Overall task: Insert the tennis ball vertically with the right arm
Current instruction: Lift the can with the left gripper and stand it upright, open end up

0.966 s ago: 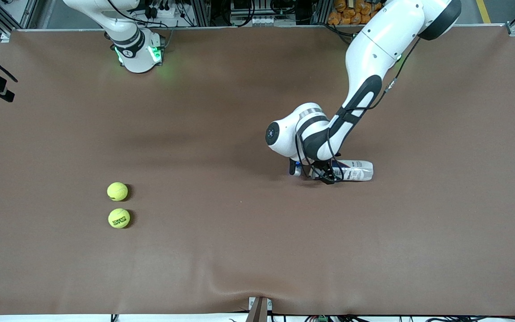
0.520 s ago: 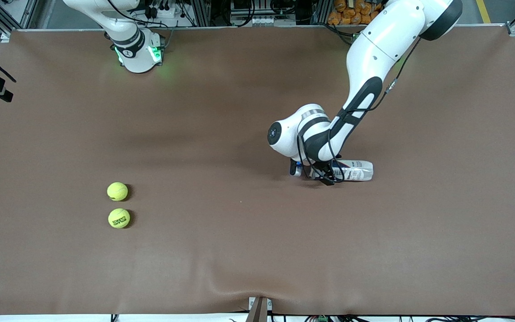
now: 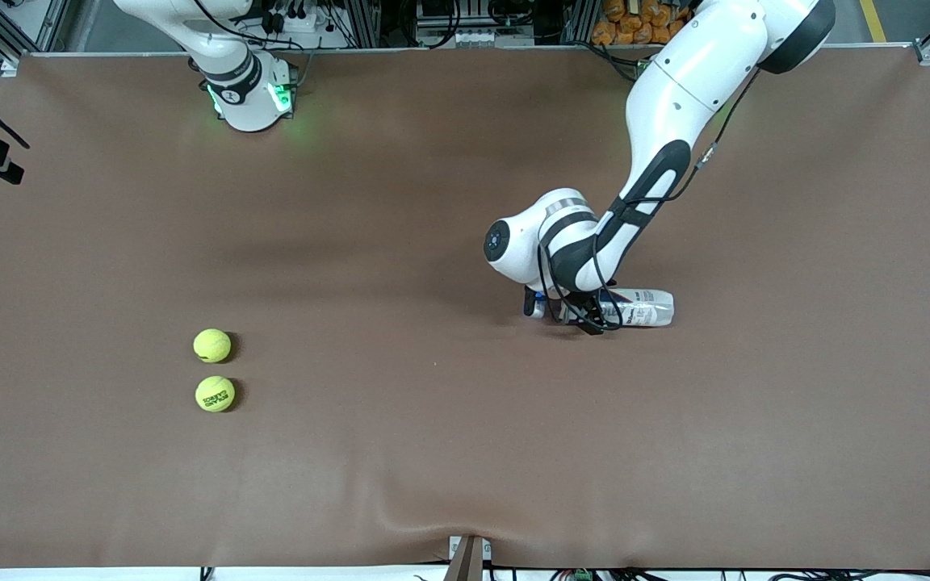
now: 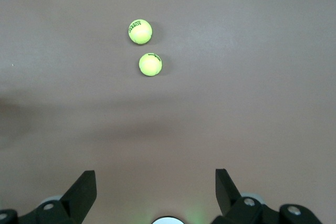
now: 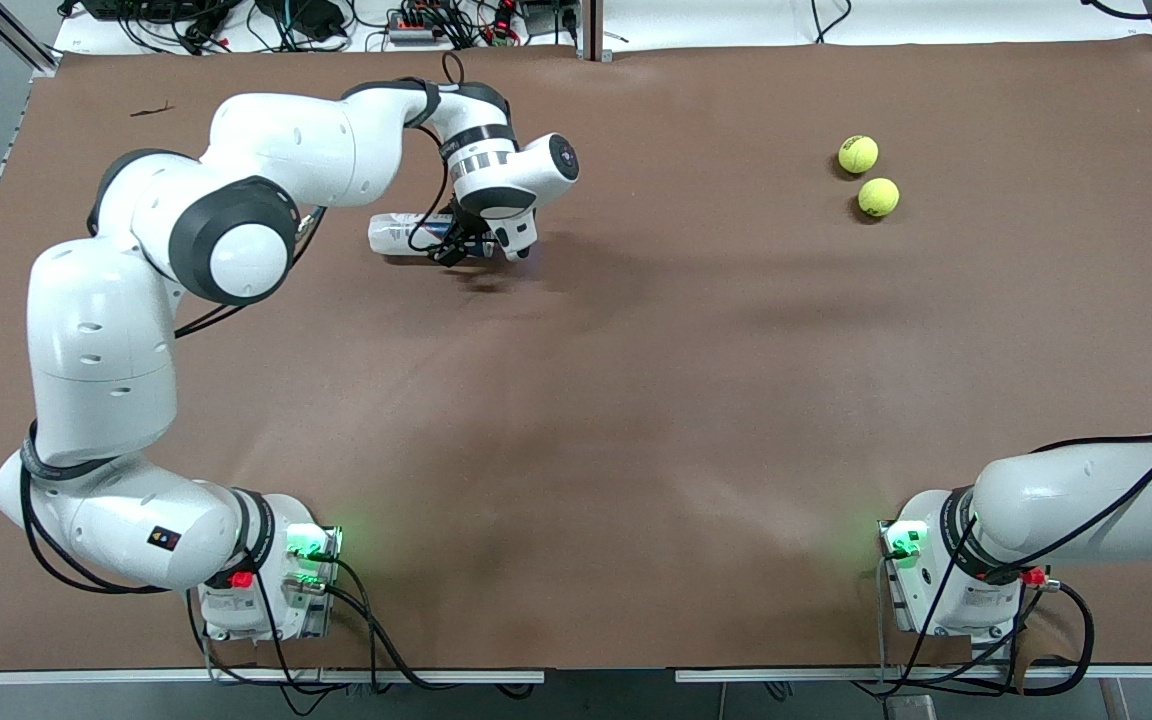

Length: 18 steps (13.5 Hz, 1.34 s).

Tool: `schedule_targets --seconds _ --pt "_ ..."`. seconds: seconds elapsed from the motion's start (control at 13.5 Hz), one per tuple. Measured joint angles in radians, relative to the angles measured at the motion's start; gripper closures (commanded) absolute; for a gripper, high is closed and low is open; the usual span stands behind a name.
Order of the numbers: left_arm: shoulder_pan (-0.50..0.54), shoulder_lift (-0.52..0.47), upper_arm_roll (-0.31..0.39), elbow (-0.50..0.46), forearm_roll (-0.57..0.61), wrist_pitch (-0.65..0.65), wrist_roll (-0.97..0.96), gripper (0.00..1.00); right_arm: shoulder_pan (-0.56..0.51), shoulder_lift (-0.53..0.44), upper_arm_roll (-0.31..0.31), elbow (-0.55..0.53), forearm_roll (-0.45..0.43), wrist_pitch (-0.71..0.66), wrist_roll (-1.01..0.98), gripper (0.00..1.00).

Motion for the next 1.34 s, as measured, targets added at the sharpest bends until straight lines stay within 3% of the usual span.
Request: schedule_targets --seconds 0.59,0.89,1.34 --pt "-0.002 0.0 -0.026 0.036 0.002 0.027 -0.029 0.17 0.0 0.009 -0.001 0.0 0.0 0.0 0.0 0.0" --pt "-0.007 -0.002 -0.117 0.088 0.001 0.029 -0.15 0.18 0.0 0.009 -0.001 0.0 0.001 0.0 0.0 0.0" --pt "-0.008 -0.01 -0.33 0.221 -0.006 0.04 -0.424 0.18 0.0 0.017 -0.005 0.0 0.001 0.0 0.0 0.0"
